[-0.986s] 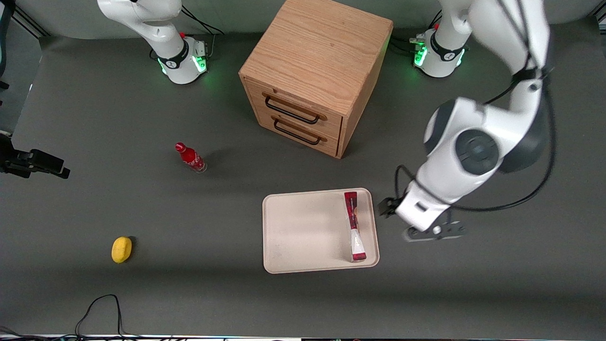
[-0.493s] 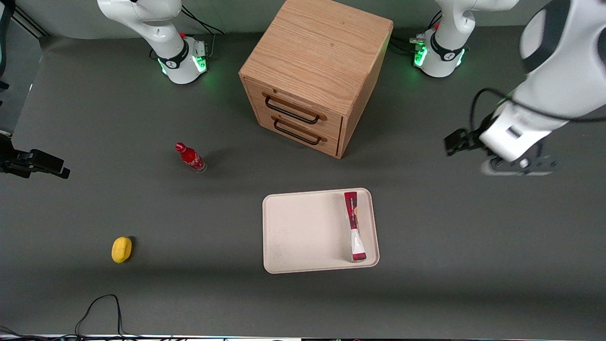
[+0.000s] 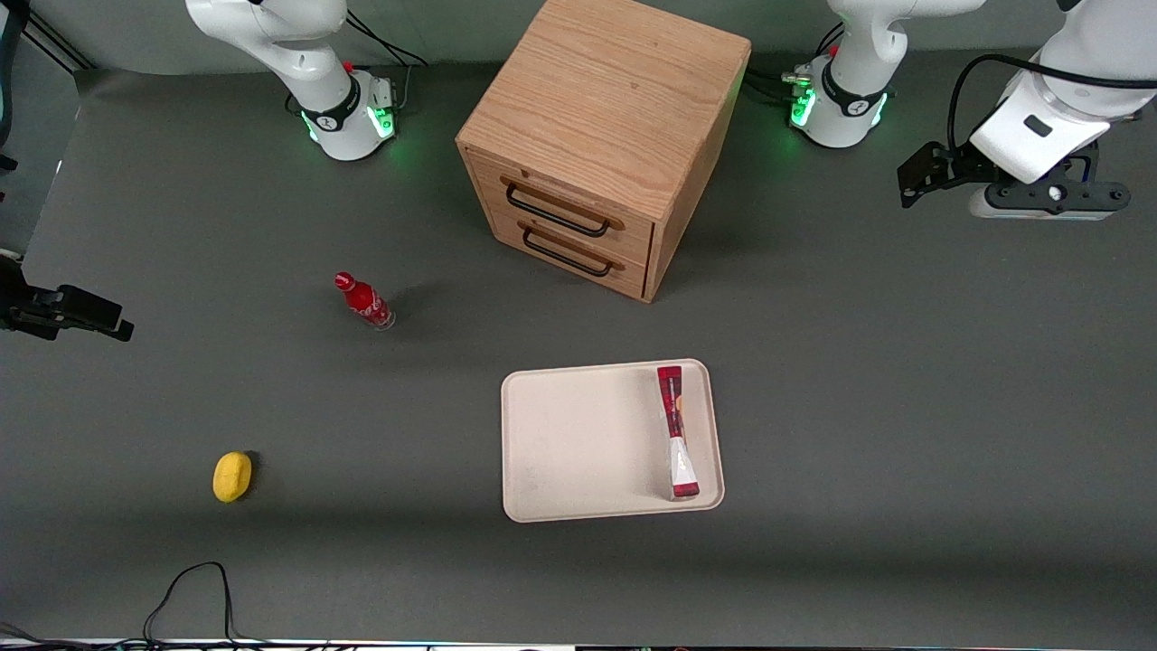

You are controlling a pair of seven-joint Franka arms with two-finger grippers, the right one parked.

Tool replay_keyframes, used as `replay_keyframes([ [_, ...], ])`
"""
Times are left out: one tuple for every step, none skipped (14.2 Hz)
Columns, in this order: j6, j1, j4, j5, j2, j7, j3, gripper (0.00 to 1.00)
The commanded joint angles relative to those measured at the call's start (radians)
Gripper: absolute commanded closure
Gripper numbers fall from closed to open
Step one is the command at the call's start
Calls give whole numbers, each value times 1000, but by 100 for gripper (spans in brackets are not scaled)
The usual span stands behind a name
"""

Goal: Place red cookie box on tray

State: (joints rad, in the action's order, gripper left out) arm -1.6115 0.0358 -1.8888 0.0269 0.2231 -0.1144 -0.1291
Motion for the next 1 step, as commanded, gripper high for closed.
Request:
replay_keyframes([
  [-47,-16,-15,-33,-4,22,-12,0],
])
